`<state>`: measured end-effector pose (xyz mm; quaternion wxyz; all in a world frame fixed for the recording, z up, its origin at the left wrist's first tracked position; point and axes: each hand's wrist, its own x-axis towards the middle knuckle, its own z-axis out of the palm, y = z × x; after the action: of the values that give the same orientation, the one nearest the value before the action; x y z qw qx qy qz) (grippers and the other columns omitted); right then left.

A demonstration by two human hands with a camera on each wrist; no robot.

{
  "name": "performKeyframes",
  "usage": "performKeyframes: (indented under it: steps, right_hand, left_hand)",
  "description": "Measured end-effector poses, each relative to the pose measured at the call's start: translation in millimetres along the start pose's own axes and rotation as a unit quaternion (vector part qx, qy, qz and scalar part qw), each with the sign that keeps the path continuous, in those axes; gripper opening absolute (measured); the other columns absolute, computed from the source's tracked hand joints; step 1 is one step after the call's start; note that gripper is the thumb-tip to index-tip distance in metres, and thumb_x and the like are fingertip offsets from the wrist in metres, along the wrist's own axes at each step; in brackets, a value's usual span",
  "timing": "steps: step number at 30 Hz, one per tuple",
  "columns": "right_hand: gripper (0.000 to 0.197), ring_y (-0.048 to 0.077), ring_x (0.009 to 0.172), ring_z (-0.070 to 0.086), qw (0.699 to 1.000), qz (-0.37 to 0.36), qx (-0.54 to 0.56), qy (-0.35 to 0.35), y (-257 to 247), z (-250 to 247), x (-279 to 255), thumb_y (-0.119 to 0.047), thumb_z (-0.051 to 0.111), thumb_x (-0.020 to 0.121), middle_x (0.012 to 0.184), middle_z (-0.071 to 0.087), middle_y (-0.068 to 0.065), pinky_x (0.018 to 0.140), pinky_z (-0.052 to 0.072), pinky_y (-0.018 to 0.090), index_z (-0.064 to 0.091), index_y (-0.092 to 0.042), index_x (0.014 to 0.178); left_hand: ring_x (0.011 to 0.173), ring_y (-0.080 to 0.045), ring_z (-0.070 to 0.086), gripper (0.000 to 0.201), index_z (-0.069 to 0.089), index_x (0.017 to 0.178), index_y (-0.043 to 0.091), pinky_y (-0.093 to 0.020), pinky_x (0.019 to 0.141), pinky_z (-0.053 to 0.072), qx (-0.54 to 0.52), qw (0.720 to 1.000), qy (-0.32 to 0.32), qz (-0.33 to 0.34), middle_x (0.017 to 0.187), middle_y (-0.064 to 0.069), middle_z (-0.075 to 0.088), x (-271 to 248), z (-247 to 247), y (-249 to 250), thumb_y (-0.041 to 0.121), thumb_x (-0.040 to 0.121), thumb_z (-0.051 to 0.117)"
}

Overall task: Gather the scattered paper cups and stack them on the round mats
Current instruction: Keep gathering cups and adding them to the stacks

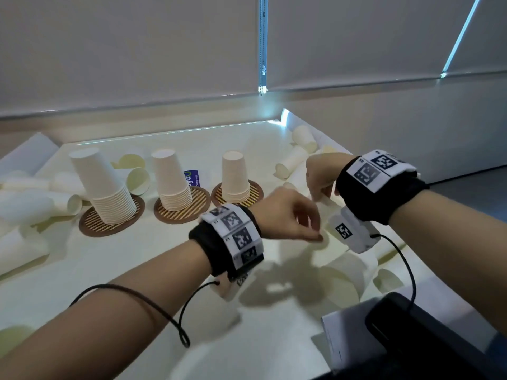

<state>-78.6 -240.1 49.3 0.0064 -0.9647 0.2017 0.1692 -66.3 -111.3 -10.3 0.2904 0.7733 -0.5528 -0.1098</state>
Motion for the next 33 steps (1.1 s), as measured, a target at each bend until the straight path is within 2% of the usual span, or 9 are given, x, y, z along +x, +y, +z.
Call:
performKeyframes:
  steps: [5, 7, 11, 15, 17, 21, 25, 30, 33]
  right_hand:
    - [0.016, 0.018, 0.06, 0.056, 0.994, -0.01, 0.085, 0.071, 8, -12, -2, -0.008, 0.062, 0.084, 0.071, 0.06, 0.004, 0.048, 0.04, 0.023, 0.055, -0.009, 0.07]
    - [0.006, 0.021, 0.07, 0.057, 0.993, -0.01, 0.092, 0.07, 6, -12, -2, -0.004, 0.057, 0.086, 0.082, 0.062, 0.007, 0.052, 0.04, 0.022, 0.06, -0.006, 0.081]
    - [0.031, 0.022, 0.081, 0.05, 0.985, -0.037, 0.149, 0.079, 6, -6, 5, 0.004, 0.045, 0.087, 0.098, 0.067, 0.015, 0.068, 0.052, 0.025, 0.062, 0.006, 0.112]
    - [0.037, 0.008, 0.058, 0.048, 0.966, -0.053, 0.231, 0.103, 8, -4, 7, 0.007, 0.036, 0.085, 0.072, 0.058, -0.005, 0.033, 0.035, 0.005, 0.067, -0.012, 0.087]
    - [0.03, 0.011, 0.064, 0.048, 0.959, -0.058, 0.25, 0.122, 8, -4, 13, 0.002, 0.045, 0.088, 0.084, 0.062, -0.001, 0.039, 0.035, 0.008, 0.072, -0.007, 0.093]
    - [0.027, 0.022, 0.106, 0.056, 0.938, -0.095, 0.3, 0.145, 4, -1, 27, -0.014, 0.058, 0.089, 0.12, 0.063, 0.008, 0.08, 0.043, 0.023, 0.069, -0.008, 0.113]
    - [0.056, 0.013, 0.127, 0.048, 0.91, -0.187, 0.351, 0.117, -19, 6, 24, -0.049, 0.073, 0.074, 0.129, 0.059, 0.003, 0.092, 0.039, 0.023, 0.068, -0.012, 0.115]
    - [0.03, 0.021, 0.069, 0.055, 0.914, -0.181, 0.336, 0.136, -56, 14, 31, -0.029, 0.065, 0.082, 0.071, 0.06, 0.008, 0.057, 0.041, 0.028, 0.071, 0.0, 0.082]
    - [0.014, 0.019, 0.06, 0.056, 0.893, -0.152, 0.406, 0.119, -60, 10, 41, -0.009, 0.055, 0.082, 0.064, 0.058, 0.004, 0.053, 0.044, 0.023, 0.067, -0.007, 0.074]
  left_hand:
    - [0.065, -0.004, 0.057, 0.037, 0.07, 0.102, 0.021, -0.019, 0.067, 0.047, 0.117, 0.986, -0.114, 0.024, 0.08, 0.007, 0.072, 1, 33, 17, 0.042, 0.073, 0.076]
    - [0.078, -0.011, 0.061, 0.041, 0.066, 0.113, 0.021, -0.02, 0.063, 0.041, 0.169, 0.976, -0.136, 0.021, 0.093, 0.004, 0.074, 3, 43, 12, 0.042, 0.078, 0.071]
    - [0.09, -0.019, 0.062, 0.027, 0.067, 0.113, 0.014, -0.023, 0.076, 0.044, 0.179, 0.978, -0.11, 0.013, 0.103, -0.002, 0.071, 7, 49, -12, 0.026, 0.089, 0.059]
    - [0.072, -0.01, 0.053, 0.016, 0.067, 0.098, 0.013, -0.019, 0.069, 0.041, 0.101, 0.992, -0.035, -0.061, 0.094, 0.0, 0.07, 5, 33, -47, 0.021, 0.085, 0.062]
    - [0.066, -0.01, 0.055, 0.008, 0.062, 0.089, 0.01, -0.019, 0.063, 0.045, 0.034, 0.993, 0.018, -0.112, 0.083, 0.0, 0.064, -1, 18, -61, 0.016, 0.085, 0.06]
    - [0.056, -0.012, 0.063, 0.01, 0.051, 0.078, 0.011, -0.021, 0.041, 0.046, -0.107, 0.95, 0.157, -0.249, 0.068, -0.002, 0.06, -16, -20, -90, 0.011, 0.087, 0.054]
    - [0.041, -0.017, 0.061, 0.014, 0.048, 0.075, 0.008, -0.021, 0.036, 0.04, -0.218, 0.888, 0.275, -0.297, 0.059, -0.011, 0.059, -26, -50, -101, 0.009, 0.088, 0.054]
    - [0.053, -0.027, 0.056, 0.013, 0.056, 0.071, 0.008, -0.02, 0.039, 0.038, -0.271, 0.87, 0.323, -0.256, 0.063, -0.014, 0.056, -19, -60, -92, 0.008, 0.083, 0.059]
    - [0.065, -0.023, 0.056, 0.031, 0.062, 0.076, 0.01, -0.033, 0.057, 0.044, -0.327, 0.86, 0.33, -0.209, 0.07, -0.006, 0.059, -15, -64, -85, 0.04, 0.072, 0.07]
